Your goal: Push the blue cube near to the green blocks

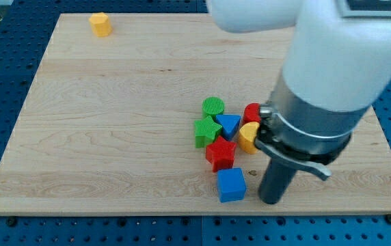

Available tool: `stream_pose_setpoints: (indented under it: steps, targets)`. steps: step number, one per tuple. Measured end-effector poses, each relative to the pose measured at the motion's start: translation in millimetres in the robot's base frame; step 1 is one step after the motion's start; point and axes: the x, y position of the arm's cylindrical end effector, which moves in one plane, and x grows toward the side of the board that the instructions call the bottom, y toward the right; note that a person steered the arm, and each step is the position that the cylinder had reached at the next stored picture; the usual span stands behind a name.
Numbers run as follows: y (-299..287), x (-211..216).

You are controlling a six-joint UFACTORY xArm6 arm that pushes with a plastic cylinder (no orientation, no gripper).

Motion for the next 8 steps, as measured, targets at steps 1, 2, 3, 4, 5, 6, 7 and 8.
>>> stream_pose_setpoints:
  steps: [1,2,3,4,5,6,7,8]
  targets:
    - [-26,0]
    - [-45,-1]
    - [-71,-3]
    - [-97,-16]
    - [-123,-25]
    - [-165,-28]
    - [-184,-46]
    - [-168,-62]
